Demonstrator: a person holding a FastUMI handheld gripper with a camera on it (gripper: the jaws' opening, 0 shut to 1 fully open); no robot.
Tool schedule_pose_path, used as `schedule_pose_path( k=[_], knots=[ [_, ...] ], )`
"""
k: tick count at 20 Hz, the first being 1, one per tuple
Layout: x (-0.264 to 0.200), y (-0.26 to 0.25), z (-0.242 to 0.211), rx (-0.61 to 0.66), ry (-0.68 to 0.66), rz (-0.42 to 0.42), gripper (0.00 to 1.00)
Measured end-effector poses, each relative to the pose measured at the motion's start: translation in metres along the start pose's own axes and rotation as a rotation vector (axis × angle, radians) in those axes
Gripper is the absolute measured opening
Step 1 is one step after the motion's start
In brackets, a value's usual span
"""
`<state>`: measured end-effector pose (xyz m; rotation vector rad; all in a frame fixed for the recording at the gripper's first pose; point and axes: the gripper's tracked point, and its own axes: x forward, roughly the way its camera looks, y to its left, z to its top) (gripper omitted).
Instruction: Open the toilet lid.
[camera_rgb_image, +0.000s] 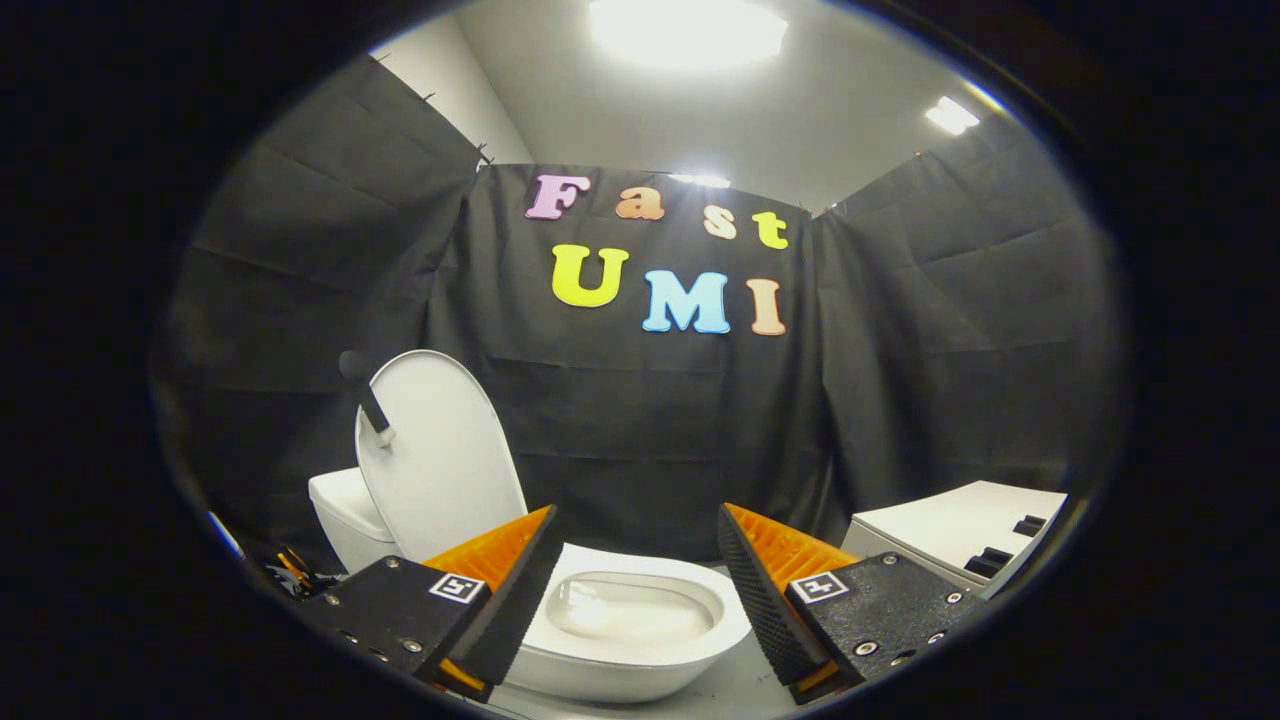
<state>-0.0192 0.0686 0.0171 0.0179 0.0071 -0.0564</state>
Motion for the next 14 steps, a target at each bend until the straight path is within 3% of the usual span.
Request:
schedule_pose_path(
  k=[2, 14],
  knots=[
    [0.001, 0.01, -0.006, 0.021, 0.005, 0.03, 0.95],
    [0.004, 0.004, -0.034, -0.02, 0.097, 0.023, 0.95]
  ],
)
